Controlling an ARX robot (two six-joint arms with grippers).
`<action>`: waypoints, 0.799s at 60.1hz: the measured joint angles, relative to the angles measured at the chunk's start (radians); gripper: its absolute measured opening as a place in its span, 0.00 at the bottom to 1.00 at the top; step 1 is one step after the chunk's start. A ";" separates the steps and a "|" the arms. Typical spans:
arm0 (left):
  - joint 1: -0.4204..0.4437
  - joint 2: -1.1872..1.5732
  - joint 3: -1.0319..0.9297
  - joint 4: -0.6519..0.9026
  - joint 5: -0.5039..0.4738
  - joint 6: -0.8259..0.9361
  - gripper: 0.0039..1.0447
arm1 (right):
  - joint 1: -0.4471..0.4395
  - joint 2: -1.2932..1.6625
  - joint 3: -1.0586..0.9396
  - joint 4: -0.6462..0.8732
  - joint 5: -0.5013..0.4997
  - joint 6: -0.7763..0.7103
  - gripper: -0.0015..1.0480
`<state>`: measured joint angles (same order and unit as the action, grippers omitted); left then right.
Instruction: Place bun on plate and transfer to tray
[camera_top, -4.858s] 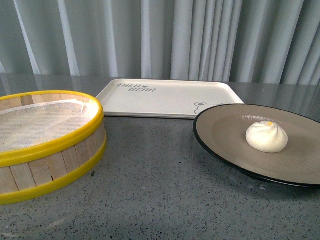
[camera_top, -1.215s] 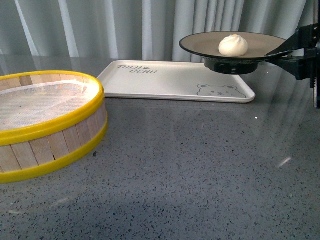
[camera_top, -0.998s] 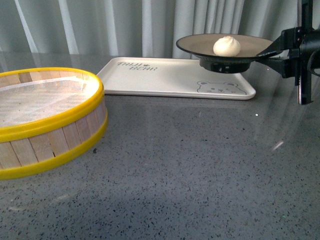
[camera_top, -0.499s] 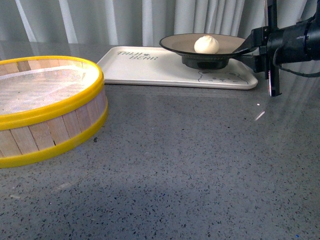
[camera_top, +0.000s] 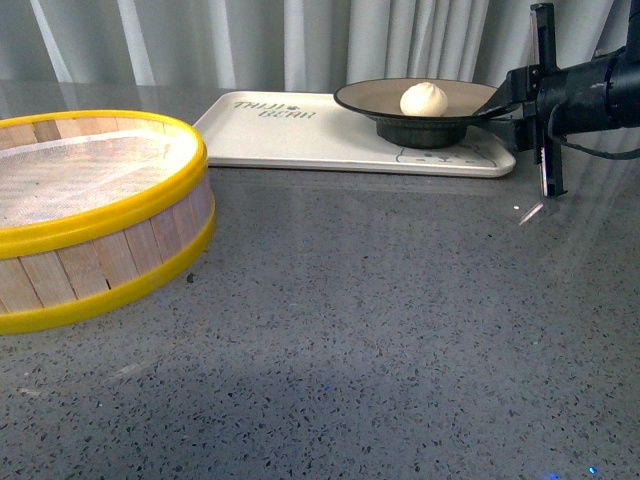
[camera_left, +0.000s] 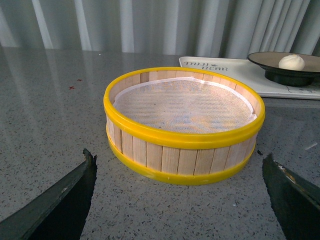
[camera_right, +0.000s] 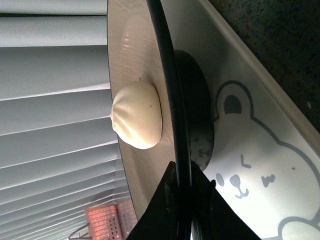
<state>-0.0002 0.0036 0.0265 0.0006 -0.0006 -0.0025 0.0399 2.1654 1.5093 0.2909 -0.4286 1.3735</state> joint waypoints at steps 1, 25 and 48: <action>0.000 0.000 0.000 0.000 0.000 0.000 0.94 | 0.000 0.001 0.000 0.000 0.000 -0.001 0.02; 0.000 0.000 0.000 0.000 0.000 0.000 0.94 | 0.018 0.008 0.012 -0.012 -0.017 -0.027 0.02; 0.000 0.000 0.000 0.000 0.000 0.000 0.94 | 0.019 0.008 0.011 0.002 -0.018 -0.039 0.34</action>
<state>-0.0002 0.0036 0.0265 0.0006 -0.0006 -0.0025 0.0593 2.1735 1.5204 0.2928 -0.4469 1.3342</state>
